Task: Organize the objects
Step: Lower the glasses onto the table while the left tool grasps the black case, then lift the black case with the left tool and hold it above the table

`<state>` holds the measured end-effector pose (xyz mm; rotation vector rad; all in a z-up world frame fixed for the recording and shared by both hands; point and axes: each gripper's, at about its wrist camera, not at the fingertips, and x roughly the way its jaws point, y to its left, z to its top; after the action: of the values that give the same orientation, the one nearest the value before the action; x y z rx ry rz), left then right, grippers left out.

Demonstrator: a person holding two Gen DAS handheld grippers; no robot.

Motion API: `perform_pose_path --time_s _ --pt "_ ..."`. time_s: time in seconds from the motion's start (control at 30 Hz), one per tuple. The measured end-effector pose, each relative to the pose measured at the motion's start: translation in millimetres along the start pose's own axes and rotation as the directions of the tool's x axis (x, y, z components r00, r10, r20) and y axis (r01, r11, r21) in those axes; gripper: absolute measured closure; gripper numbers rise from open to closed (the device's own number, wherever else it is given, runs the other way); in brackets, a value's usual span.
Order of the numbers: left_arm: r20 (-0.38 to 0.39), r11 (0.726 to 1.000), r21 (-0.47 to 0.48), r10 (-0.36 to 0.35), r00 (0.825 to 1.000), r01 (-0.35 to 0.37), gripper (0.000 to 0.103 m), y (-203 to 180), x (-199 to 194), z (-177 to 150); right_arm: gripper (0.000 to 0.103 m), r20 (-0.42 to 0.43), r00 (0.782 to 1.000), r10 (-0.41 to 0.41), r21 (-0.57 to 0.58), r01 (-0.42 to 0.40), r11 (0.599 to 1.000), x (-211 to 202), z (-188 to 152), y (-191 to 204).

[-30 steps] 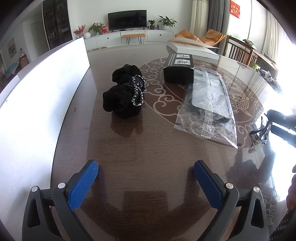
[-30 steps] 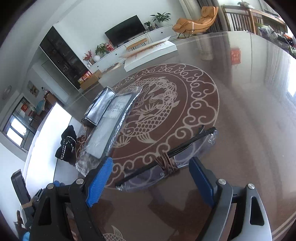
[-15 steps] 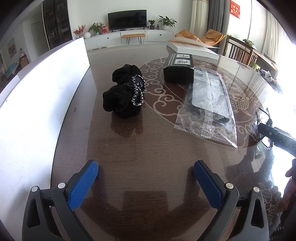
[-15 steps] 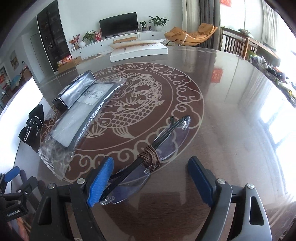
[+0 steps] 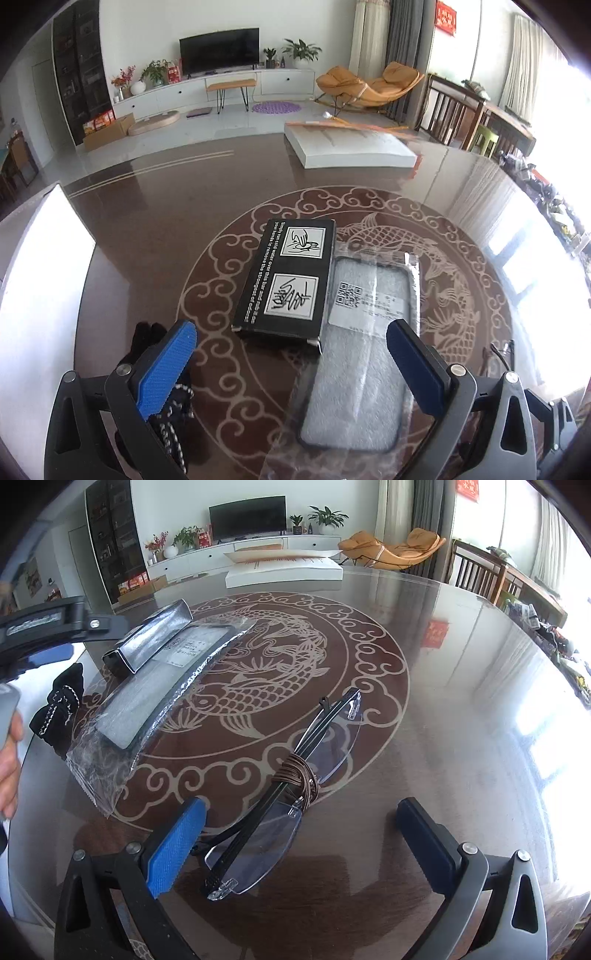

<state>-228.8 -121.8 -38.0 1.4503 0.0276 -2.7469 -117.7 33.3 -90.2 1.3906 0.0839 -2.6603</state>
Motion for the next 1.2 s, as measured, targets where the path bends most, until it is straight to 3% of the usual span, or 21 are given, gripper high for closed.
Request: perform_pose_path --time_s 0.1,0.13,0.17,0.23,0.33,0.43,0.63,0.73,0.9,1.1,1.2 --pt "-0.076 0.999 0.0 0.045 0.996 -0.045 0.003 2.4 37.9 19.7 0.0 0.006 1.0 0.009 0.008 -0.009 1.0 -1.2 -0.1 -1.3" --pt "-0.085 0.999 -0.019 0.026 0.996 -0.028 0.016 5.7 43.4 23.0 0.0 0.008 1.0 0.013 0.011 -0.013 1.0 -1.6 0.0 -1.7" --pt "-0.087 0.998 -0.052 -0.028 0.996 0.023 0.039 9.9 46.0 25.1 0.0 0.01 1.0 0.017 0.013 -0.017 1.0 -1.9 -0.1 -2.2" --pt "-0.088 0.994 -0.103 -0.053 0.995 0.044 0.046 15.9 47.9 25.6 0.0 0.015 1.0 0.024 0.019 -0.024 1.0 -2.8 -0.2 -3.0" --pt "-0.062 0.988 -0.152 -0.043 0.997 0.033 0.046 24.8 35.8 13.3 0.0 0.016 1.0 0.026 0.022 -0.026 0.999 -2.9 -0.3 -2.3" --pt "-0.024 0.969 -0.238 -0.074 0.997 0.066 0.046 37.1 4.2 -13.8 0.0 0.014 1.0 0.022 0.019 -0.022 1.0 -1.7 0.2 -0.6" --pt "0.044 0.991 -0.128 -0.02 0.999 0.026 0.046 24.0 -80.0 -93.3 0.0 0.02 0.999 0.032 0.027 -0.033 0.999 -1.6 0.9 0.4" --pt "0.042 0.995 -0.101 0.006 0.999 -0.002 0.046 23.7 -102.0 -131.6 0.0 0.019 0.999 0.029 0.025 -0.03 0.999 -1.5 0.8 0.4" --pt "0.041 0.991 -0.116 0.066 0.997 -0.061 0.046 34.4 -111.1 -174.9 0.0 0.018 0.999 0.029 0.024 -0.029 0.999 -1.6 0.5 0.7" --pt "0.001 0.984 -0.152 0.095 0.995 -0.094 0.042 52.4 -88.6 -188.6 0.0 0.018 0.999 0.028 0.024 -0.029 0.999 -1.6 0.5 1.1" --pt "-0.001 0.981 -0.137 0.14 0.99 -0.139 0.024 54.3 -80.8 -192.0 0.0 0.019 0.999 0.029 0.026 -0.029 0.999 -1.6 0.6 1.3"
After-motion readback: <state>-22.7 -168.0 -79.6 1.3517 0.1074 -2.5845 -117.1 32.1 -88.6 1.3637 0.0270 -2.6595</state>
